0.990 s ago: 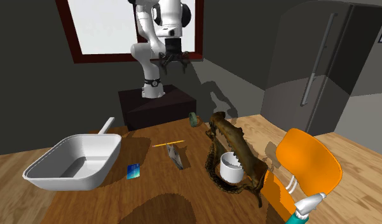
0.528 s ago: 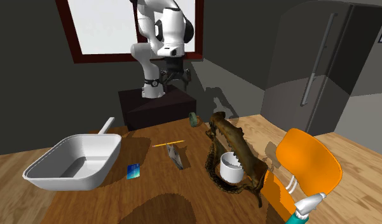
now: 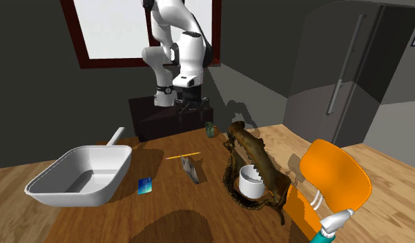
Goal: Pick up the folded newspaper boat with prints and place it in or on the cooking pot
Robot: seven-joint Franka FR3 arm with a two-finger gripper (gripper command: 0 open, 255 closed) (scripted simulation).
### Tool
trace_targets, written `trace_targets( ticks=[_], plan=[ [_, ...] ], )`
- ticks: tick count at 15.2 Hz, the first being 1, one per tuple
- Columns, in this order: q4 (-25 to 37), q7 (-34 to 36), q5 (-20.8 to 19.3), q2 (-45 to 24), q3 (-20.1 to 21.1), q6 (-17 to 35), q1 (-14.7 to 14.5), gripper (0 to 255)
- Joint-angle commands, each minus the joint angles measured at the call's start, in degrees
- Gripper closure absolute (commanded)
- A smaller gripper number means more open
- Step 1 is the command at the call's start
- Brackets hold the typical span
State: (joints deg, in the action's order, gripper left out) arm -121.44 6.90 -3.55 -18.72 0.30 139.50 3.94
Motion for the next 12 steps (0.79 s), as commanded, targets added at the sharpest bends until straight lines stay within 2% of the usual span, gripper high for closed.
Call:
trace_targets(
  ticks=[1, 7, 12],
  plan=[
    [2.85, 0.02, -0.56, -4.44, -0.42, 1.37, 0.14, 0],
    [14.76, -0.12, -1.6, -17.94, -1.52, 2.36, 0.49, 0],
    [27.18, -0.52, -2.0, -29.62, -2.25, 1.17, 0.96, 0]
  ],
)
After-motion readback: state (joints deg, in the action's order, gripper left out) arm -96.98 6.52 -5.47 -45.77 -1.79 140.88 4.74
